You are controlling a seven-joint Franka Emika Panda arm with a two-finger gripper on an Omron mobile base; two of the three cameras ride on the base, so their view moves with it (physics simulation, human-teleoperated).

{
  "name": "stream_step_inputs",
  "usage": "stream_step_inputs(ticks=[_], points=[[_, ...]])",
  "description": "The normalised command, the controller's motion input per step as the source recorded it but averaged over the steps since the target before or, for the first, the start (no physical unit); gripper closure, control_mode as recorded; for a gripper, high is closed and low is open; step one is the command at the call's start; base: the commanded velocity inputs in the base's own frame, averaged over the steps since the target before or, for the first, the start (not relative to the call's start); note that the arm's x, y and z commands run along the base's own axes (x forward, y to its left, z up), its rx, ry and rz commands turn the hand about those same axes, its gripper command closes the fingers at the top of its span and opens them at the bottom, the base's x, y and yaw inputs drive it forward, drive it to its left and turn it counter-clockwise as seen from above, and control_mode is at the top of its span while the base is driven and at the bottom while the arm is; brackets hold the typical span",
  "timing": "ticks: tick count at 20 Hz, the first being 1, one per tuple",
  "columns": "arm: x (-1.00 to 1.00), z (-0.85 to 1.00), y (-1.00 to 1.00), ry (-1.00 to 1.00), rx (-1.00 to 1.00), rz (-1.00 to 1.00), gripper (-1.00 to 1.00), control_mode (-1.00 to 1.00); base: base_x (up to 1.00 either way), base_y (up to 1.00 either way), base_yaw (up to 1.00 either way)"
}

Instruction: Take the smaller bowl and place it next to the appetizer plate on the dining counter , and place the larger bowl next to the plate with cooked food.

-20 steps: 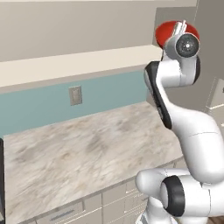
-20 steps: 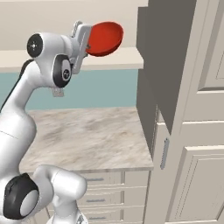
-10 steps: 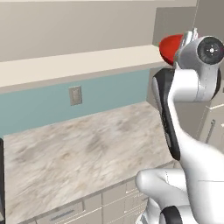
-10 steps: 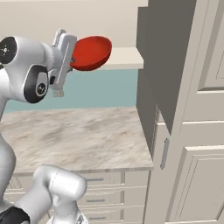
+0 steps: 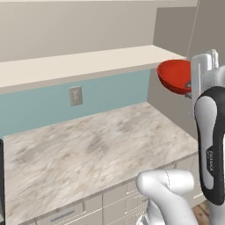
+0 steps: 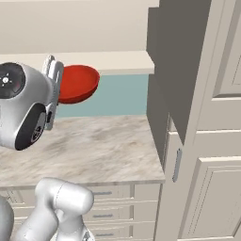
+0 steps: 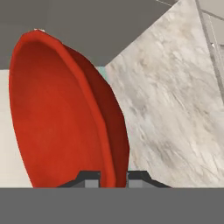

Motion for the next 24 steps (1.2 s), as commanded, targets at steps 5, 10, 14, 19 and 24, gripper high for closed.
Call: stream_step_inputs(ticks=[5,10,14,19,24], points=[[-0.92,-0.08,0.45,-0.07,0.00,0.09,1.00,-1.00,0.00,0.00,0.00],[-0.75,0.00,0.12,-0.07,0.00,0.00,1.00,-1.00,0.00,0.00,0.00],[-0.59,0.00,0.00,-0.04,0.00,0.00,1.00,1.00,-0.25,0.00,0.00],[0.00,0.00,0.00,0.00,0.00,0.00,1.00,1.00,-1.00,-0.38,0.01],[0.00,0.00,0.00,0.00,0.00,0.00,1.00,1.00,-1.00,-0.68,0.01]])
